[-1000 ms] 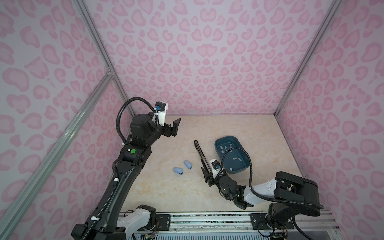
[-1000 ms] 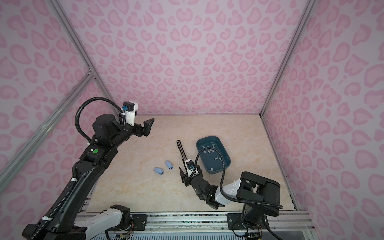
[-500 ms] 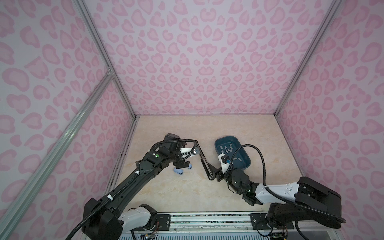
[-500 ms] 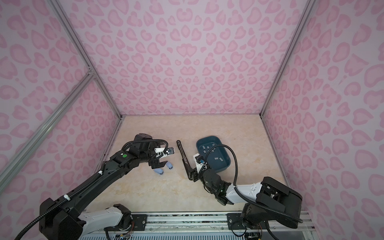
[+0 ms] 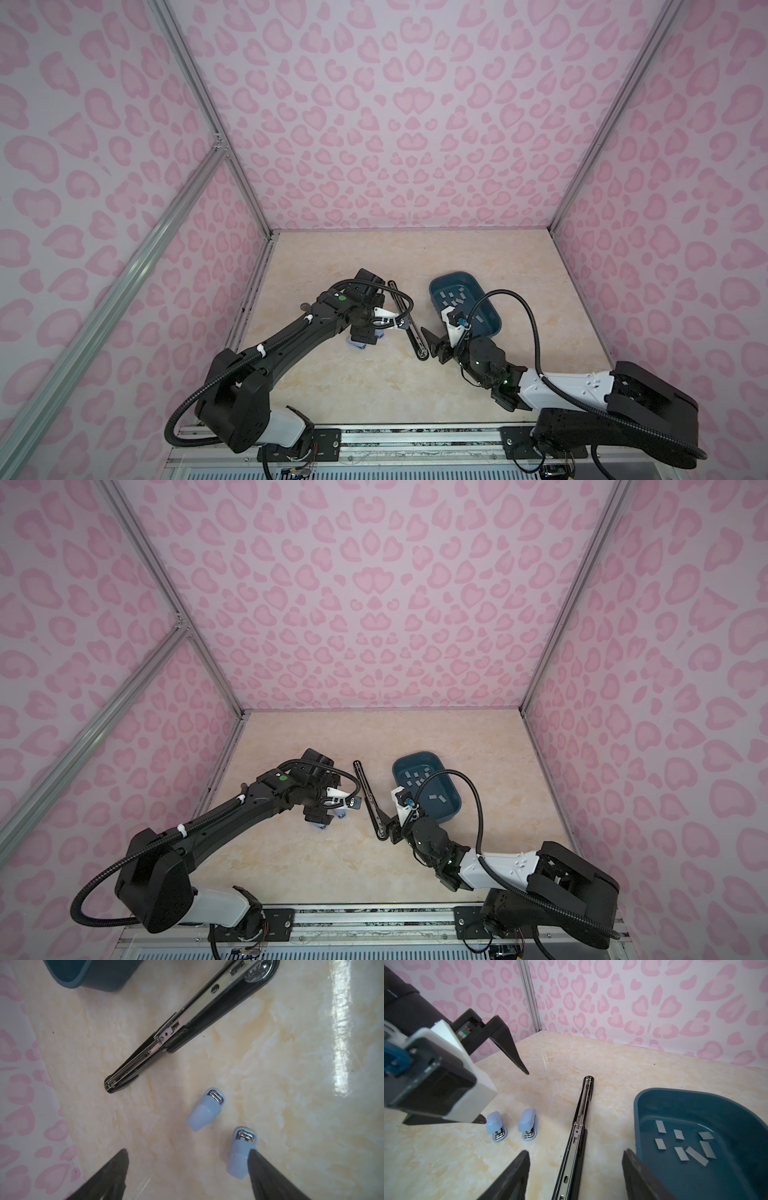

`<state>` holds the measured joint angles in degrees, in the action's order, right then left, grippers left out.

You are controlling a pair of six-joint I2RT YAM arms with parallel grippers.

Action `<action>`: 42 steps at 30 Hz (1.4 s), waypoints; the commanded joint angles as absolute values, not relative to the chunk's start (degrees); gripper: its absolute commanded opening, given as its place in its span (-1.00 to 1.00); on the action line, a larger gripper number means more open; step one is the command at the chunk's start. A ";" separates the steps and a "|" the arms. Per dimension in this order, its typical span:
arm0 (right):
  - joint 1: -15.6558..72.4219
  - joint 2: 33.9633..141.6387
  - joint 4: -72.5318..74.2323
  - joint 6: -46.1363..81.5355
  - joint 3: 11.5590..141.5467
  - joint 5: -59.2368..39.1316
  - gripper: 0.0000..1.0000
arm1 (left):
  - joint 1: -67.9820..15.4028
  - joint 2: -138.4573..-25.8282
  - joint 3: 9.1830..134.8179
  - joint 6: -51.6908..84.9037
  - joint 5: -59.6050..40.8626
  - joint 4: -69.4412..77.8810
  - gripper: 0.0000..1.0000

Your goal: Load the staples into the stapler

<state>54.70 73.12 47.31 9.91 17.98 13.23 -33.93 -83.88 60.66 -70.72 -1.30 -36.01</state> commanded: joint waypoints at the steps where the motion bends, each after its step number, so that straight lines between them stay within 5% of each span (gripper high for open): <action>1: 54.01 73.38 47.77 10.37 17.38 12.24 0.44 | -34.27 -86.86 61.78 -73.76 -1.89 -36.16 0.82; 17: 48.97 75.79 49.05 12.19 17.03 7.65 0.46 | -31.90 -98.76 64.30 -78.74 -0.82 -34.80 0.68; 27: 48.42 77.33 49.35 12.76 17.45 6.67 0.45 | -32.17 -103.23 67.04 -78.36 -2.05 -36.90 -0.01; 42: 48.25 77.49 49.41 13.09 17.31 6.23 0.45 | -32.08 -104.83 68.77 -77.57 -2.86 -38.34 -0.02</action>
